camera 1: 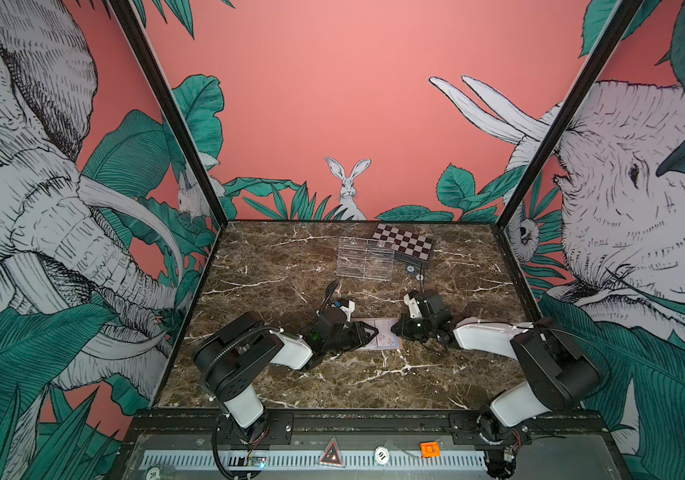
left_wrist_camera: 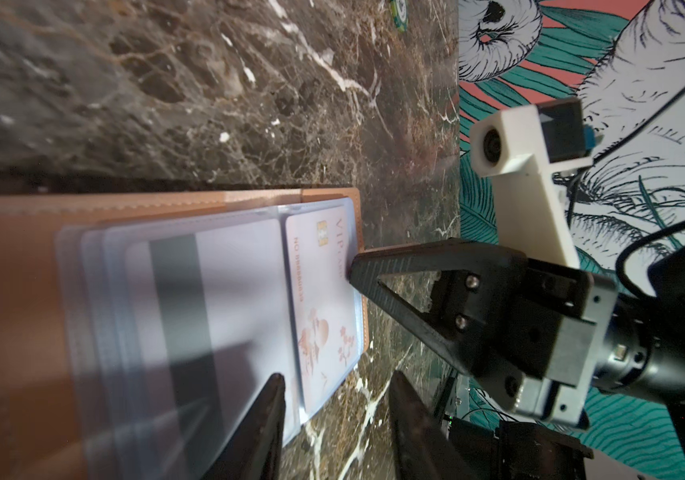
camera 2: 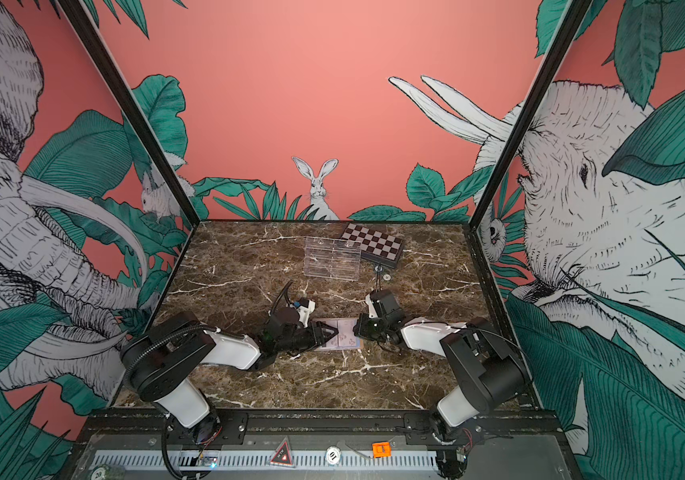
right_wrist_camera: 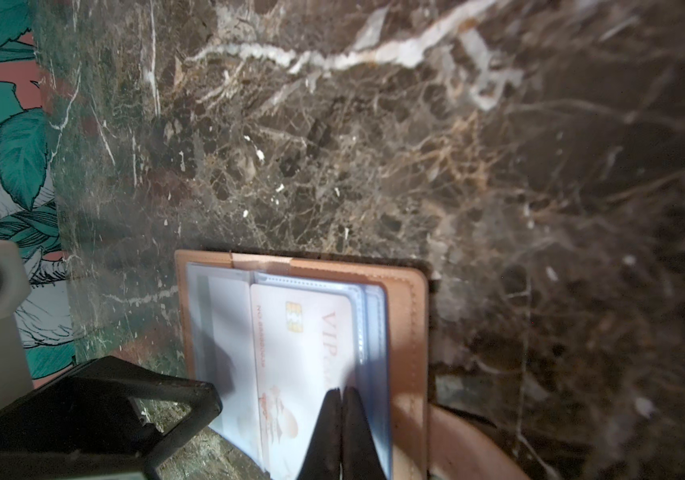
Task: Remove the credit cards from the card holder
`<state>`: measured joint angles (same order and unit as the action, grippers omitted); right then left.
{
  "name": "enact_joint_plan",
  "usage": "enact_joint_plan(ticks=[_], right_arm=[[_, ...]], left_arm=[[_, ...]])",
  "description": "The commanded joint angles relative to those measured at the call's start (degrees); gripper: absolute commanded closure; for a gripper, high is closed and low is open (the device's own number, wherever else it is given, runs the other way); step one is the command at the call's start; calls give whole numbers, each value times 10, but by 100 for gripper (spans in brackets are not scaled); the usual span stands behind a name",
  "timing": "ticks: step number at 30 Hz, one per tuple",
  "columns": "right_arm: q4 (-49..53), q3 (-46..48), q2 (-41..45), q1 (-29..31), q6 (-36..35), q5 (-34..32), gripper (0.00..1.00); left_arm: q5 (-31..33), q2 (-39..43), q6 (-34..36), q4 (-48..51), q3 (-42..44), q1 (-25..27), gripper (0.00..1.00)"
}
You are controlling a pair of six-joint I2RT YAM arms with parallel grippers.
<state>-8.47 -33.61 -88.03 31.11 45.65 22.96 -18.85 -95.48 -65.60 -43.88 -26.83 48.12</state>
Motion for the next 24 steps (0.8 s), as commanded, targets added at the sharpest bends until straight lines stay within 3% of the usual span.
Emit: enact_joint_plan(ticks=[1,17,24], right_arm=[[8,17,13,-3,-6,-12,100],[-13,18,0,11,7,0,100],[-22,17,-10,23,13,-3,100]], left_arm=[[5,-7,-9,-33,10,2,58],[9,-41,-17,-86,28,3,60],[7,-62,-26,-117,33,2,65]])
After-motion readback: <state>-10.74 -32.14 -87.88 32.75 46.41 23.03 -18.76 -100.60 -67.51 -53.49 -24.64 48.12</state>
